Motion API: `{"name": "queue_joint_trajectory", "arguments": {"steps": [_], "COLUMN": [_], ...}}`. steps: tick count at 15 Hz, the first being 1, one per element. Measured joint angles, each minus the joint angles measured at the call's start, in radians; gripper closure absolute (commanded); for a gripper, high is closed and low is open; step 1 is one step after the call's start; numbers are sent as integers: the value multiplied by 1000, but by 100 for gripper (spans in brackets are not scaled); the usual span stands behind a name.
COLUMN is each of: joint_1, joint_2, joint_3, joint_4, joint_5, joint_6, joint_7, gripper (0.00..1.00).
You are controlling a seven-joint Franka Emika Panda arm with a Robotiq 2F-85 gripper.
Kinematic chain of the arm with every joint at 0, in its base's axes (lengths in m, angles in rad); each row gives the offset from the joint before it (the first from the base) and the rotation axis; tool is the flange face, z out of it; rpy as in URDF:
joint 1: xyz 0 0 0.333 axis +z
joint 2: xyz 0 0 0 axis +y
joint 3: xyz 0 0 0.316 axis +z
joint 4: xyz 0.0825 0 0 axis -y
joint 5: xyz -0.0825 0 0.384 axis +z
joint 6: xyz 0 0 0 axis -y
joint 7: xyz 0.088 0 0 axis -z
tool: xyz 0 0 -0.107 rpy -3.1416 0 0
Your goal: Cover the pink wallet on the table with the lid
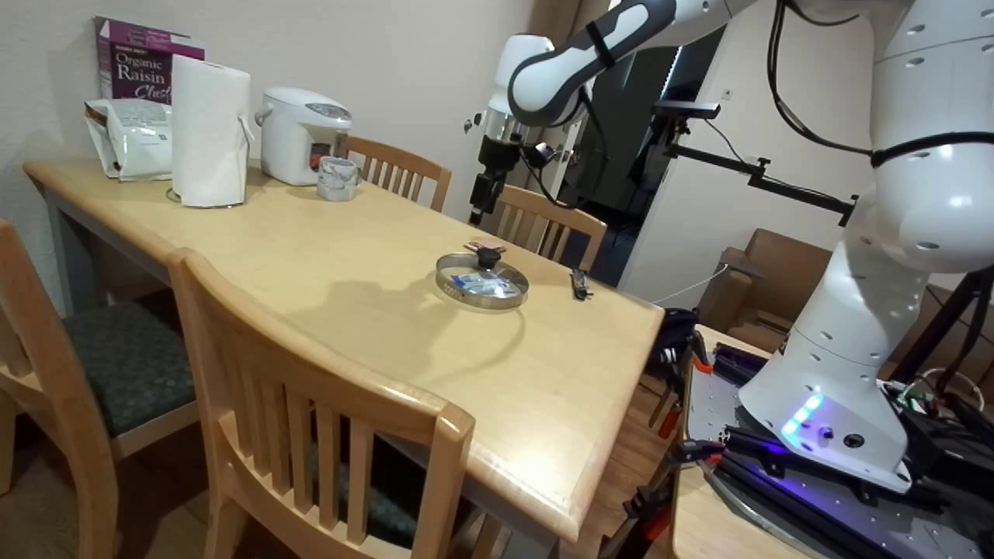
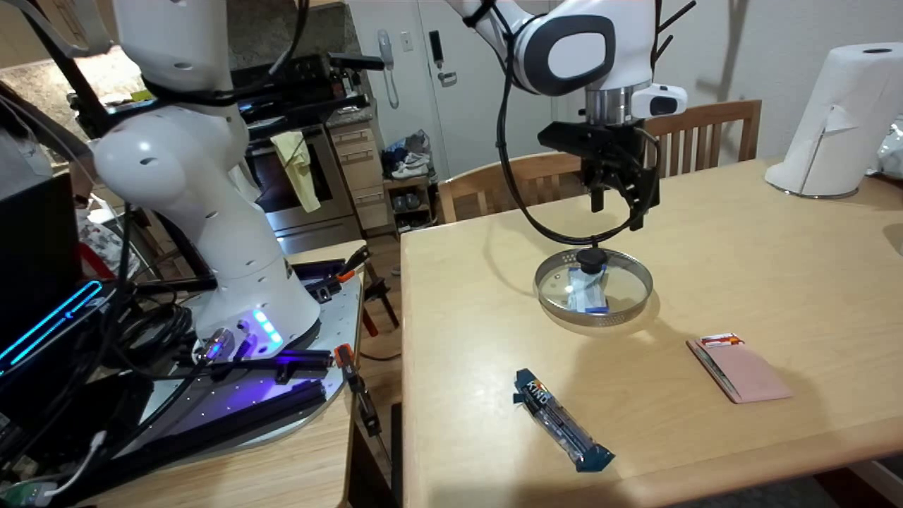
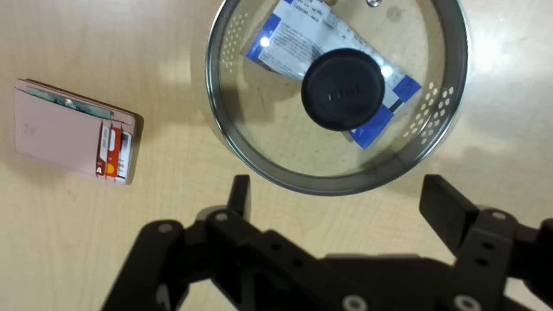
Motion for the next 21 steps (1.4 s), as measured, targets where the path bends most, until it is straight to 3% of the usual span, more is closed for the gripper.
{"name": "queue_joint_trajectory", "arguments": {"steps": [9,21], "joint_1": [-71,-84], "joint_2": [226,274], "joint_3": [31,60], "joint_4": [211,207], "joint_5": [11,48], "joint_6": [-97,-76], "joint_7": [-20,-18], "gripper": [0,0]}}
